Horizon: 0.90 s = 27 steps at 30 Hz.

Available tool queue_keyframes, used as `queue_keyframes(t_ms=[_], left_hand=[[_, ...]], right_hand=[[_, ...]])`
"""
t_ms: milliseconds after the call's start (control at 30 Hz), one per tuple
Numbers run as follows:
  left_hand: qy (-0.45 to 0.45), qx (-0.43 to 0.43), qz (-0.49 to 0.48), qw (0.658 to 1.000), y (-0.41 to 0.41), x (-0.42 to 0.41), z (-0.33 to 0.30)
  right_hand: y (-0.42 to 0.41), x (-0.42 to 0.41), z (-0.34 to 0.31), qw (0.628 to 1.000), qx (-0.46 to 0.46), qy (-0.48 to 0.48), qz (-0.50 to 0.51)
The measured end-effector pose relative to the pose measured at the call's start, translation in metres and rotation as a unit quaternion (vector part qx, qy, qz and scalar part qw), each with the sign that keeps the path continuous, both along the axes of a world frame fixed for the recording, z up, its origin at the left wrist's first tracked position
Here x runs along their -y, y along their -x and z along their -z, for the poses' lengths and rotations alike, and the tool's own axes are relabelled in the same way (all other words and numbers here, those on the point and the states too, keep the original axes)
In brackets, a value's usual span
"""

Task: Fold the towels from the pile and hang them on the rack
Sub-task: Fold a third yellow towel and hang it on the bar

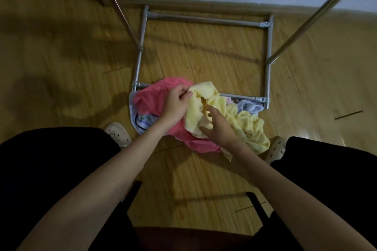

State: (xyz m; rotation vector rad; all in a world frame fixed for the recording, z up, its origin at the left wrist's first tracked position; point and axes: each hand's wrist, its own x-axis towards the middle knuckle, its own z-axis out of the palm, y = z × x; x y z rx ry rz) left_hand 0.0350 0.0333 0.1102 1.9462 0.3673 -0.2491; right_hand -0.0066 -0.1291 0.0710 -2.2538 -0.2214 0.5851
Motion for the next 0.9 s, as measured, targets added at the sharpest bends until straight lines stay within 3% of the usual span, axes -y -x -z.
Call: queue_keyframes(t_ms=[400,600,900], left_hand=[[0.072,0.070,-0.040,0.994,0.021,0.017,-0.178],[0.125,0.058,-0.055,0.989,0.036,0.011,-0.240],[0.372,0.060,0.044,0.925,0.075,0.002,-0.318]], right_hand=[[0.039,0.013,-0.164,0.975,0.127,-0.152,0.096],[0.049,0.012,-0.262,0.947,0.173,-0.242,0.122],[0.045,-0.010,-0.347,0.882,0.117,-0.407,0.209]])
